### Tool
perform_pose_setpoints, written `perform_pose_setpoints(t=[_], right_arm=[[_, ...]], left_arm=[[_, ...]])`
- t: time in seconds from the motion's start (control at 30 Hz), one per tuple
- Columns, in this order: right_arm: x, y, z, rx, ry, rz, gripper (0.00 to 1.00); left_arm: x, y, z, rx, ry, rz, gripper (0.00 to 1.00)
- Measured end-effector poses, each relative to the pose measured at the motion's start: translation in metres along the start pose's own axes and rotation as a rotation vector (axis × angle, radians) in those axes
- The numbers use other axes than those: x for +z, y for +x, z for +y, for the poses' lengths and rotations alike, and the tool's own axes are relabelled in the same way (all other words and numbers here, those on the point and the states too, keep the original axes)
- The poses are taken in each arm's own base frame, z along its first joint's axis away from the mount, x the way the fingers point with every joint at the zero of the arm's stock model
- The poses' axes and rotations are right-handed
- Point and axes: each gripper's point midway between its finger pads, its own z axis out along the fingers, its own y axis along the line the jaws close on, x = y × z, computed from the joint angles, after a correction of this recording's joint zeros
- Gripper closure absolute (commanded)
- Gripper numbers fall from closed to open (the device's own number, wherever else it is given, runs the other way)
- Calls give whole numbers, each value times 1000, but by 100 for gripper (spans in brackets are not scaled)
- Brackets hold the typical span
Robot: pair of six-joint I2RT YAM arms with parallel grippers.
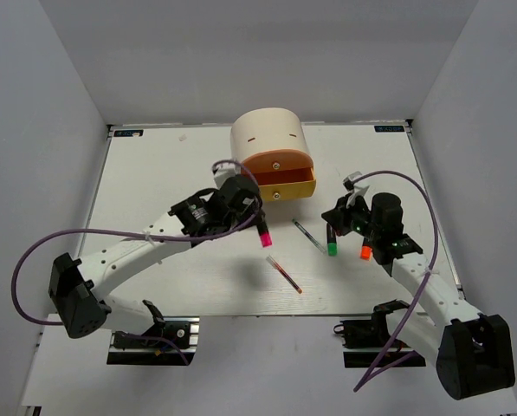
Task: Sort the stationery into containers
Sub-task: Pick up the pen from the center of the board, then place the pen in the drawer.
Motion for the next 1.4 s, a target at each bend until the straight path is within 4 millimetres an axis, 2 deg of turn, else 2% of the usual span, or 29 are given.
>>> perform_pose_setpoints(t=[0.13,0.2,0.33,0.43,0.6,0.73,0.97,1.23,1.4], right_arm=[[-7,7,17,-85,-98,-14,100],[-11,9,22,-115,-127,-25,100],[-12,9,25,-153,-146,-31,100],[-13,8,25,-176,-146,-37,100],[-14,13,24,-193,-146,-31,100],[-14,14,23,-202,-143,-32,100],[-14,22,22,-207,-140,-18,100],[-14,22,21,-209,-135,-17,100],[-13,24,20,-208,-135,-10,100]], left_arm=[[-21,-63,-59,73,179,-221,100],[-29,-92,-77,83,231,-340,100],[-31,-135,-96,66,268,-551,100],[-20,-152,-103,62,256,-656,100],[11,-158,-105,101,201,-743,100],[23,-161,-102,138,160,-797,100],[22,-165,-95,158,136,-872,100],[40,-146,-61,172,60,-855,100],[39,-149,-52,156,23,-879,100]])
